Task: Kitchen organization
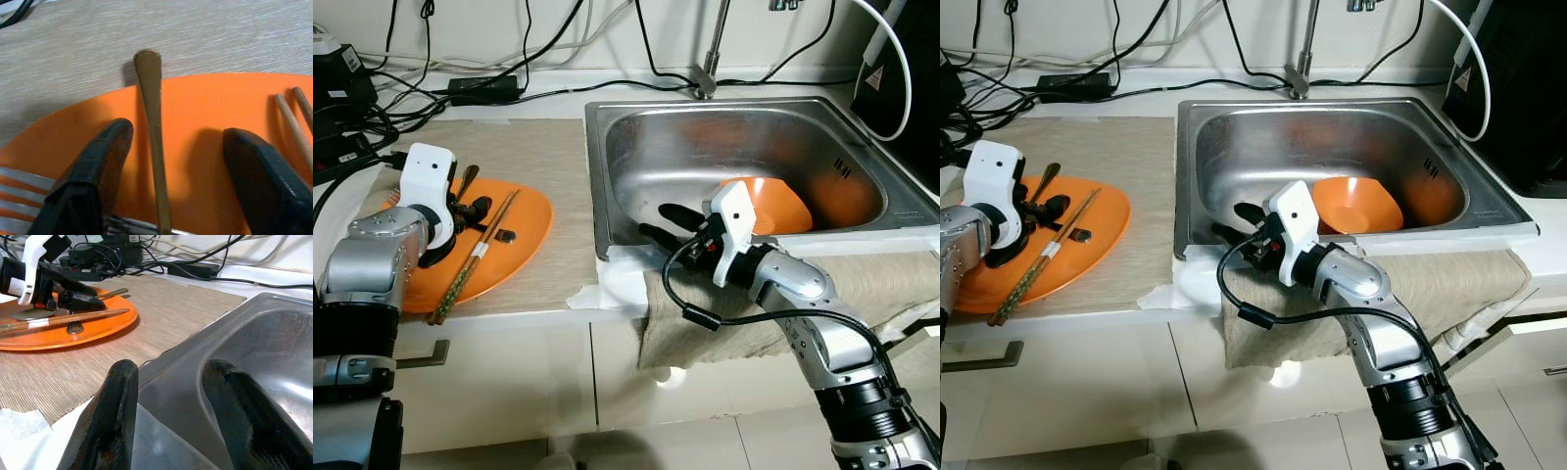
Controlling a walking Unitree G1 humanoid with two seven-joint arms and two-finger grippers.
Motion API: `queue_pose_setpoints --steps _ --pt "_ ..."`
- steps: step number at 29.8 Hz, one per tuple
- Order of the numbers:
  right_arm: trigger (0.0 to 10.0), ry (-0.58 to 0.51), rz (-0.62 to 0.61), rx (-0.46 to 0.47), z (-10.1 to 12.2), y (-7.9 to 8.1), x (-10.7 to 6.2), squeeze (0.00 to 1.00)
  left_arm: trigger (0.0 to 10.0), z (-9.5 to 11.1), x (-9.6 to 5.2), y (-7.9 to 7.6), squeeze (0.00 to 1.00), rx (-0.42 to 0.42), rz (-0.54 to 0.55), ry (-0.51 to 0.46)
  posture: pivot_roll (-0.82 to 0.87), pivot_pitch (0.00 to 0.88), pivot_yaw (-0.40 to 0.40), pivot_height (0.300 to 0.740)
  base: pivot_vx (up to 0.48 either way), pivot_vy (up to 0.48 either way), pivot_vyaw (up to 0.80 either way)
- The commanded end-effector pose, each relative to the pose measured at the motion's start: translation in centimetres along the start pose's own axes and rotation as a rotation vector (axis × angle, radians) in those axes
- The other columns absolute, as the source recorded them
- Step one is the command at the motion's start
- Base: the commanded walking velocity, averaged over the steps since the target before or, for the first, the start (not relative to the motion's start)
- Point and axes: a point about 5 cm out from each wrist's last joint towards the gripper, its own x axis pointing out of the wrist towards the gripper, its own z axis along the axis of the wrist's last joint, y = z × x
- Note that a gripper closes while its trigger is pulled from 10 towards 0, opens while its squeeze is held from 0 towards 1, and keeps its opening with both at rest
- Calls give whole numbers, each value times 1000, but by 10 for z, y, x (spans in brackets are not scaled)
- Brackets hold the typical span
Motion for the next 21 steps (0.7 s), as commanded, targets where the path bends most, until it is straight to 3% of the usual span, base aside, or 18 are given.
queue_pose_setpoints --steps 1,5,17,21 --pt "10000 -1 -4 -8 2 -1 -2 0 0 -10 1 1 0 -3 -4 48 78 24 4 740 0 0 0" --pt "10000 1 -4 -10 2 -1 -2 0 0 -8 1 1 0 67 1 25 77 21 2 740 0 0 0" --pt "10000 2 -5 -14 3 -2 -2 0 0 8 -2 -3 0 75 -21 -44 76 17 2 740 0 0 0" --pt "10000 2 -6 -13 3 -2 -1 0 0 24 -6 0 0 71 -6 -102 76 13 3 740 0 0 0"
